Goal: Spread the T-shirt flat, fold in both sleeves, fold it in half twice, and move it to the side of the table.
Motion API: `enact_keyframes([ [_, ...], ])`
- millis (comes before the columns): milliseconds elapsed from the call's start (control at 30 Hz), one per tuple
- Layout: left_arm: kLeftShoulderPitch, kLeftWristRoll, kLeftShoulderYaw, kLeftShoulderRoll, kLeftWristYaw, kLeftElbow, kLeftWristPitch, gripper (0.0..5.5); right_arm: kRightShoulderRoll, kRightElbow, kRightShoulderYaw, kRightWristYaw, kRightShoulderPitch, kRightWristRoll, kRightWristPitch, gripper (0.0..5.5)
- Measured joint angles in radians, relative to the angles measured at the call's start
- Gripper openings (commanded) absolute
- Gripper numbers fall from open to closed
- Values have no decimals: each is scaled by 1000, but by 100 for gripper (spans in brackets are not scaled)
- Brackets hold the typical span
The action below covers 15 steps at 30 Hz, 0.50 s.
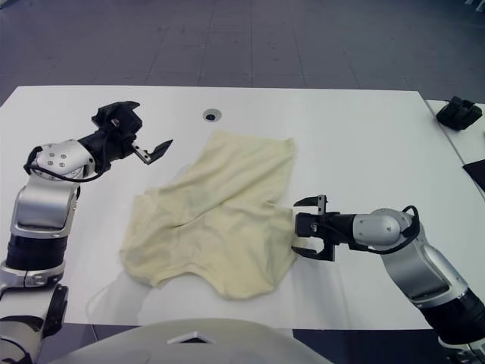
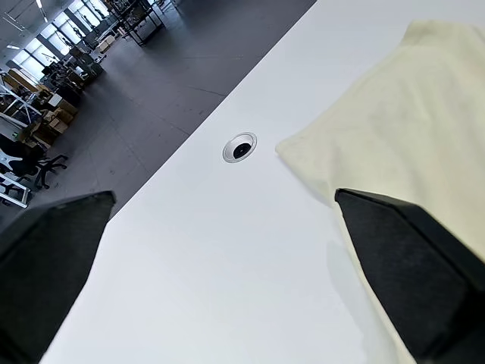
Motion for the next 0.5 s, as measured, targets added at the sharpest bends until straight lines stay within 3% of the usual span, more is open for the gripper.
enact_keyframes([
  [333, 33, 0, 0, 8, 21, -17, 3, 538, -206, -11, -112, 108, 159, 16, -45, 539],
  [500, 45, 0, 0, 9, 31, -34, 12, 538, -234, 3, -136, 147, 180, 31, -46, 539],
])
